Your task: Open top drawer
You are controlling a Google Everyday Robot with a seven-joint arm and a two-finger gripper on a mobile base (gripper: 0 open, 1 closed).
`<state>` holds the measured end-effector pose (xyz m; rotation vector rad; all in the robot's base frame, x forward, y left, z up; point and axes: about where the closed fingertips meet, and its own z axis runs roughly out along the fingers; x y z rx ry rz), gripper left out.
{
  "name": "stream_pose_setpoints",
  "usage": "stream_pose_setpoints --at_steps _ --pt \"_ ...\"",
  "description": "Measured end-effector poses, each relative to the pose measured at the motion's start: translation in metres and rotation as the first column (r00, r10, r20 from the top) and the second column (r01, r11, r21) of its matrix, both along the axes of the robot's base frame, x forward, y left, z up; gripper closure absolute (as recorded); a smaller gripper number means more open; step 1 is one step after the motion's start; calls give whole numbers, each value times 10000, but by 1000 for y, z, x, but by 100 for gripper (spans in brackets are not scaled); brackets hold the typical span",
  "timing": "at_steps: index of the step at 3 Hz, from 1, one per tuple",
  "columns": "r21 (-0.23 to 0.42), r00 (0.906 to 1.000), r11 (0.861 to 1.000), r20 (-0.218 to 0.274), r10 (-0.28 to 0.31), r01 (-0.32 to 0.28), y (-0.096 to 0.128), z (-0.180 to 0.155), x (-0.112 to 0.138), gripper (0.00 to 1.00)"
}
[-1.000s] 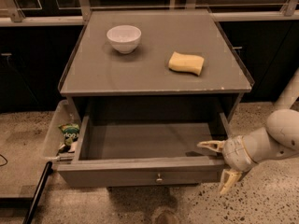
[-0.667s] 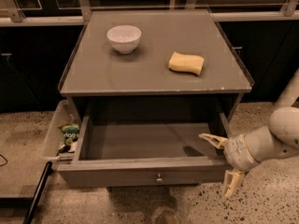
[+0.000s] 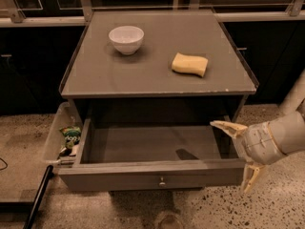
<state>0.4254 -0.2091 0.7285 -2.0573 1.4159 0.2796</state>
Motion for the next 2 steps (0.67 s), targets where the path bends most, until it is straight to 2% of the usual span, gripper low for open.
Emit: stream_pose_setpoints --at_steps 2 --pt "-173 9942 9997 1064 -126 145 -15 62 33 0"
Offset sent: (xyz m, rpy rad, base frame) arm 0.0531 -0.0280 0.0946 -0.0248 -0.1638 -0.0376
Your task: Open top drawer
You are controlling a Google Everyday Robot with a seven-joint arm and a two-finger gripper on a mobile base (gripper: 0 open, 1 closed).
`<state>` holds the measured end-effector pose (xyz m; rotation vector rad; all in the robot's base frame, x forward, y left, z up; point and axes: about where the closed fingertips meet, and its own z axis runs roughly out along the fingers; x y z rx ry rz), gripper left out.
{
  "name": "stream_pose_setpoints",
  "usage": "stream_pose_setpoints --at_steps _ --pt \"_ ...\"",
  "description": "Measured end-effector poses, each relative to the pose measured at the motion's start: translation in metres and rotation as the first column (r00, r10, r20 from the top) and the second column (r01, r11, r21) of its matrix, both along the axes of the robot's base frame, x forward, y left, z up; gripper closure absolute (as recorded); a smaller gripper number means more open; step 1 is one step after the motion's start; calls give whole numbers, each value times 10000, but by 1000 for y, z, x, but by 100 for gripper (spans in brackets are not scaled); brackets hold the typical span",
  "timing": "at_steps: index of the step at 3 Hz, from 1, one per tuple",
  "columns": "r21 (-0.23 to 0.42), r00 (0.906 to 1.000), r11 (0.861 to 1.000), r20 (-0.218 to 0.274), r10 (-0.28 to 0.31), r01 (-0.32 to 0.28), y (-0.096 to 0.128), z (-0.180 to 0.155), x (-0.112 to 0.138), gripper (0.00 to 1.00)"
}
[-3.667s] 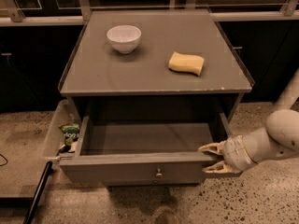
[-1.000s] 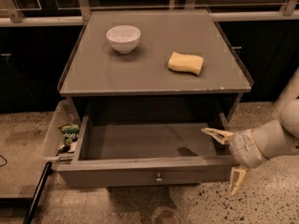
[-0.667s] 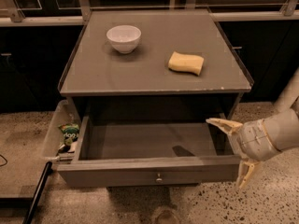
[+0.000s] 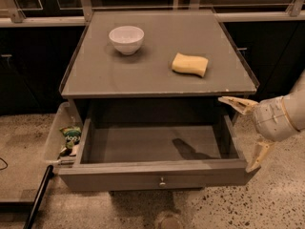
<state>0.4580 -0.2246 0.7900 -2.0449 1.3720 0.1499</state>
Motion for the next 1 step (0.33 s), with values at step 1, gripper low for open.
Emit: stream_pose_setpoints --at_steps 1 --pt "0 10000 10000 0 0 0 0 0 0 0"
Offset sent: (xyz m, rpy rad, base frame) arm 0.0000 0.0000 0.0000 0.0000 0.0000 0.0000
